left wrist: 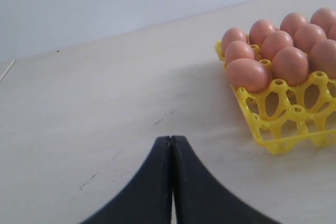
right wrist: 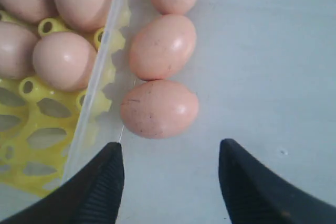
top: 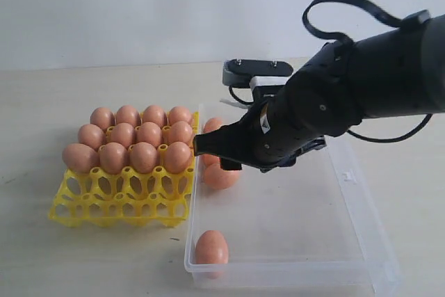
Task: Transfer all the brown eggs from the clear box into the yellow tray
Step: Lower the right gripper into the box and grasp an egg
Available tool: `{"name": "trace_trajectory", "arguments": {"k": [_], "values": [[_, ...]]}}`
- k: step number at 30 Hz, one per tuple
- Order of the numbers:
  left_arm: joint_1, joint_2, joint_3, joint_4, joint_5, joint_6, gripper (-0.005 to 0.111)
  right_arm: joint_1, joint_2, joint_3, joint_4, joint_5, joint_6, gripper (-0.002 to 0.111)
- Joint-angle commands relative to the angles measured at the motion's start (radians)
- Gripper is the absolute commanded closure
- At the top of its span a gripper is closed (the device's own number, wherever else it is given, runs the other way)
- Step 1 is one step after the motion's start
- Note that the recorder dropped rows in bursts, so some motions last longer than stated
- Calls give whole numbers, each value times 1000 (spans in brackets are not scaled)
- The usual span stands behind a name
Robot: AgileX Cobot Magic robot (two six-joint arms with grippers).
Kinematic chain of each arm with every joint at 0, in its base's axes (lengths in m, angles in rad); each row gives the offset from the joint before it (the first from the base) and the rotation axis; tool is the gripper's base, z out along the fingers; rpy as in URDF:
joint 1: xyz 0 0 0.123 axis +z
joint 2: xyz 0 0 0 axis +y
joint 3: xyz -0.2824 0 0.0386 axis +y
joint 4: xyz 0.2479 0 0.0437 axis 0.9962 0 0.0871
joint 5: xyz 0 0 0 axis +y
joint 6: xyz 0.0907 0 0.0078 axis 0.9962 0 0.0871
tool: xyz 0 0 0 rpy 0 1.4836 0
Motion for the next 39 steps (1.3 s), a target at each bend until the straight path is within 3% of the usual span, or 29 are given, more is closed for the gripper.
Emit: {"name": "trace_trajectory", "arguments": {"k": [1,8,22,39], "values": [[2,-6,-4,-2,-6,-5,107,-6,87,-3,11,-90,61,56],[2,-6,-4,-2,-6,-5,107,-6,111,-7,11,-143,87,56],[2,-6,-4,-2,-6,-5,107,-49,163,-38,13,-138,361,56],[2,-6,-4,-2,-6,-5,107,-49,213,-38,42,-260,325,56]]}}
